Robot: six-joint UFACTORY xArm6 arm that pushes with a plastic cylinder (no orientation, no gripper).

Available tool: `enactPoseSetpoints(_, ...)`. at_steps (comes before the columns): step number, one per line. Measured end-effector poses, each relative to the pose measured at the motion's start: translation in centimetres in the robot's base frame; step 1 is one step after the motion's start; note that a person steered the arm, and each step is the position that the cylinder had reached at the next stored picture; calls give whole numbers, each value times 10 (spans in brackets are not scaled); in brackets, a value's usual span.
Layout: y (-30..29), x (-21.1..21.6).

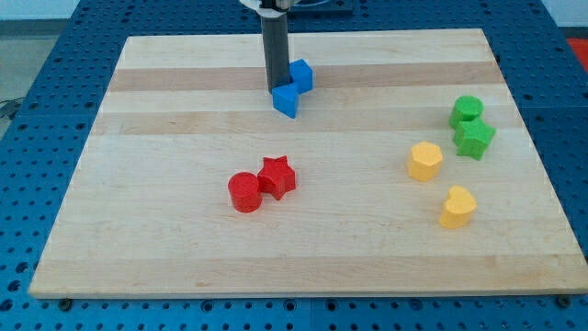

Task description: Slightly move the blue cube towards the top right of the board

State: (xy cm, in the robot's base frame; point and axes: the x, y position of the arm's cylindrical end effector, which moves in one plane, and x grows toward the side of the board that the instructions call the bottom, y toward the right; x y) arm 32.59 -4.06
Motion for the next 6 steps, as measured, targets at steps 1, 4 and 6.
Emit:
enactPoseSetpoints(1,-12,-9)
enactPoseSetpoints(4,41,-25)
enactPoseSetpoints(6,76,7)
